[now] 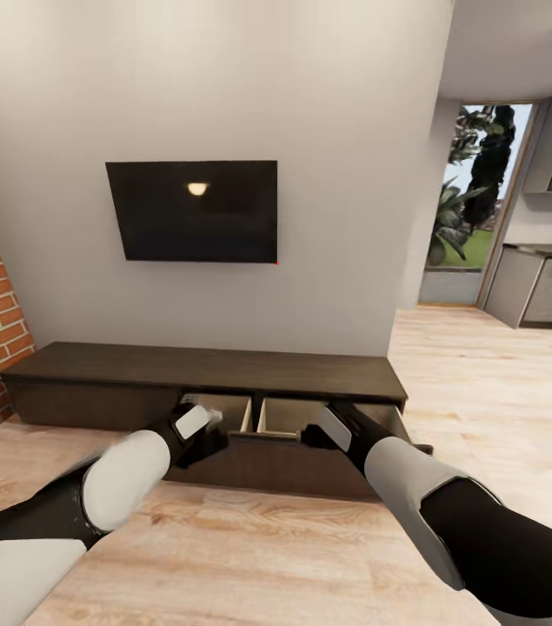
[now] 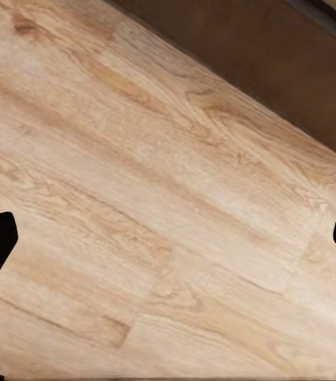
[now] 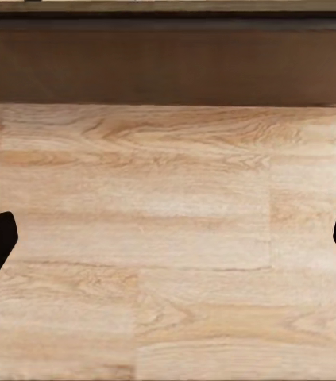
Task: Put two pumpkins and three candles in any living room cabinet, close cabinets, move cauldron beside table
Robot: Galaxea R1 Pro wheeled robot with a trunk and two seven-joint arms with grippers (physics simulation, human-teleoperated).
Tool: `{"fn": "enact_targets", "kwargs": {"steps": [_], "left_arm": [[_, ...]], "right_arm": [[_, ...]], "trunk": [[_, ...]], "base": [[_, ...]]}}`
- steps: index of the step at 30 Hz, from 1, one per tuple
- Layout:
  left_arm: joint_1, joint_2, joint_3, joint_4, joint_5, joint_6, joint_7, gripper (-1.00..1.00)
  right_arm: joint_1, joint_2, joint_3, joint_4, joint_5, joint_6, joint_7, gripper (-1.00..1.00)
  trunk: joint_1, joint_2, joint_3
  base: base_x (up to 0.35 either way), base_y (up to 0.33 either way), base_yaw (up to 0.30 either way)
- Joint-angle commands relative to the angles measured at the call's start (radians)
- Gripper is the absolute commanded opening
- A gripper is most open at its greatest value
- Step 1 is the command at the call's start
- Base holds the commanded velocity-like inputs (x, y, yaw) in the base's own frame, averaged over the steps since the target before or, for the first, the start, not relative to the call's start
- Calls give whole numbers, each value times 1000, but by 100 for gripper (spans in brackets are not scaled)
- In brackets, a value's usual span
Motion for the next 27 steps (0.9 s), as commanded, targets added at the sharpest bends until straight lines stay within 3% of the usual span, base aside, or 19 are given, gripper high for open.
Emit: {"fn": "enact_targets", "kwargs": {"steps": [1, 3, 9, 16, 18, 20, 23, 27], "left_arm": [[13, 0, -3, -2, 9, -13, -16, 100], [55, -1, -4, -2, -21, -56, -82, 100], [132, -1, -3, -2, -107, -169, -189, 100], [193, -2, -3, -2, -127, -216, -212, 100], [230, -3, -4, -2, -129, -281, -220, 100], [243, -3, -4, -2, -130, -298, -227, 100], [285, -3, -4, -2, -131, -323, -246, 100], [352, -4, -4, -2, -131, -388, -261, 100]], "right_arm": [[4, 0, 5, -1, -9, -2, -8, 100], [22, 0, 5, -1, -9, -8, -6, 100], [65, 0, 6, 0, -8, -56, -3, 100], [104, 0, 5, 0, -7, -90, 0, 100], [132, 0, 5, 1, -5, -120, 2, 100], [141, 0, 5, 4, -4, -139, 3, 100], [166, 0, 5, 37, 12, -212, 7, 100], [232, 0, 6, 132, 74, -443, 94, 100]], "trunk": [[-1, -1, -1], [-1, -1, -1], [-1, -1, -1], [-1, -1, -1], [-1, -1, -1], [-1, -1, -1], [-1, -1, -1], [-1, -1, -1]], "base": [[-333, 0, 0], [-333, 0, 0], [-333, 0, 0], [-203, 0, 0], [-23, 0, 0], [-13, 0, 0], [-5, 0, 0], [0, 0, 0]]}}
